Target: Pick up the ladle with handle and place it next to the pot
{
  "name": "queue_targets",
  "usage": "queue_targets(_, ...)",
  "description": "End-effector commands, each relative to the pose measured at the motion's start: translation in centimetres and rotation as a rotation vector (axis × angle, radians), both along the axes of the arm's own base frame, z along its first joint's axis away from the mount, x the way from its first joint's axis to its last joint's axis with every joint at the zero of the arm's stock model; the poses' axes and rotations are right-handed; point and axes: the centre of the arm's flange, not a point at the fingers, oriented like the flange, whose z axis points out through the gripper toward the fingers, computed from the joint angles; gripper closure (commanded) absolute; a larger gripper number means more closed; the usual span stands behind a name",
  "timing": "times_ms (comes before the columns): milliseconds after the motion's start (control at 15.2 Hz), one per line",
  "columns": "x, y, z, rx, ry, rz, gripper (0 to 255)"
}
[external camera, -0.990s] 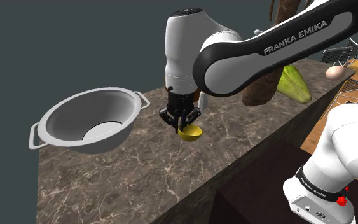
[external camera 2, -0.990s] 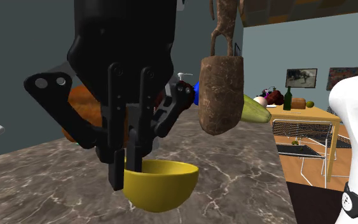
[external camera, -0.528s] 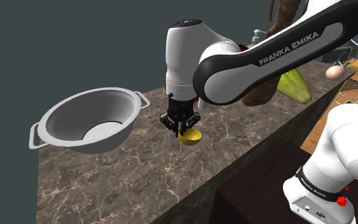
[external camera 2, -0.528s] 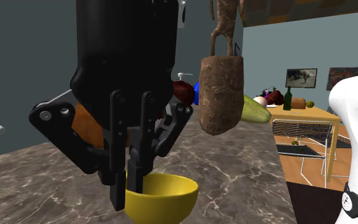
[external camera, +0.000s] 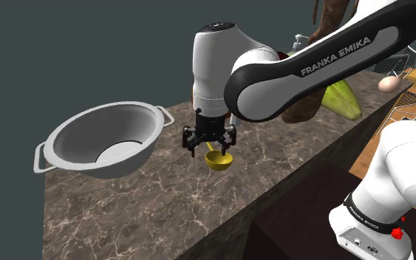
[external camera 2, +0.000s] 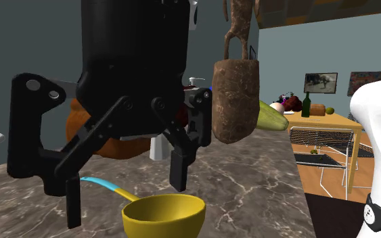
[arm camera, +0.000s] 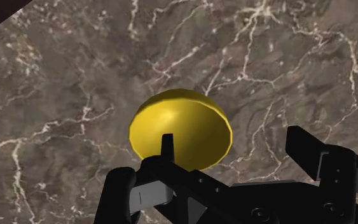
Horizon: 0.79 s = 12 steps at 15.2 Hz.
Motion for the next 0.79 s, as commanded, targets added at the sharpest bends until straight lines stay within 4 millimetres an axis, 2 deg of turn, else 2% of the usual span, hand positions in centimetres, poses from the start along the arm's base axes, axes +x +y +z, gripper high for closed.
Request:
queue_targets(0,0.0,0.0,0.0,0.000,0.000,0.000,0)
queue_targets(264,-0.4,-0.1,5.0,0.000,0.000,0.000,0)
queue_targets(726,-0.4,-0.1,5.0,0.000,0.000,0.000,0)
